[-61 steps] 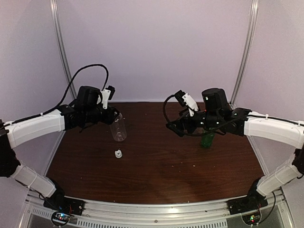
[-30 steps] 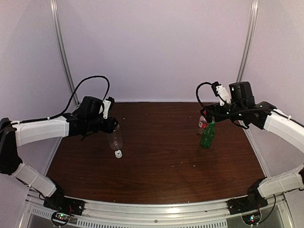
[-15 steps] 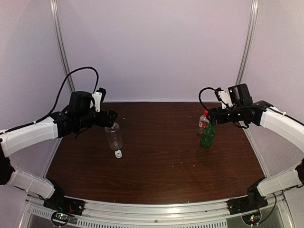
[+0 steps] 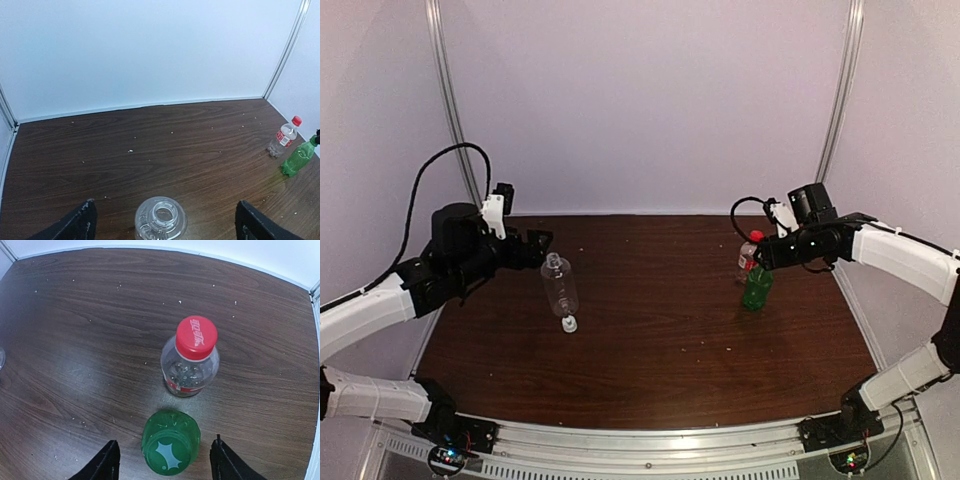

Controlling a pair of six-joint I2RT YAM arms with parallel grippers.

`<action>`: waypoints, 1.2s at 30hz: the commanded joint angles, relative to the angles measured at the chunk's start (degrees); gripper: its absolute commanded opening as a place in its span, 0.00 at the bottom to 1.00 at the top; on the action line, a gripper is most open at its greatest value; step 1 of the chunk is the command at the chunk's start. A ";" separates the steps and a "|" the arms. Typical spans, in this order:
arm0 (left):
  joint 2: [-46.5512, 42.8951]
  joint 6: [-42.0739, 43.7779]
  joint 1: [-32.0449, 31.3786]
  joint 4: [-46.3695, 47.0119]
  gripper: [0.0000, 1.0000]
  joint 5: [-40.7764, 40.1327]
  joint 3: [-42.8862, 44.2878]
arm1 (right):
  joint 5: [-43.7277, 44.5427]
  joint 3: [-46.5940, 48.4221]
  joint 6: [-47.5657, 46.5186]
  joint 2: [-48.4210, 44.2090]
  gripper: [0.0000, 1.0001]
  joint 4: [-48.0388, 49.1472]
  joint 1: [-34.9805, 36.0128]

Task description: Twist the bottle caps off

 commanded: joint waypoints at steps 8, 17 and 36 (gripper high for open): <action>-1.55 -1.09 0.41 4.26 0.98 9.35 0.75 | -0.90 0.54 0.07 3.07 0.47 0.68 -0.58; 0.16 0.49 0.41 4.27 0.98 18.97 2.94 | -1.88 1.68 -0.62 3.64 0.28 -0.14 -0.50; 4.66 4.05 -4.20 5.66 0.98 32.91 7.86 | -29.62 10.51 -2.83 -0.54 0.06 0.58 8.32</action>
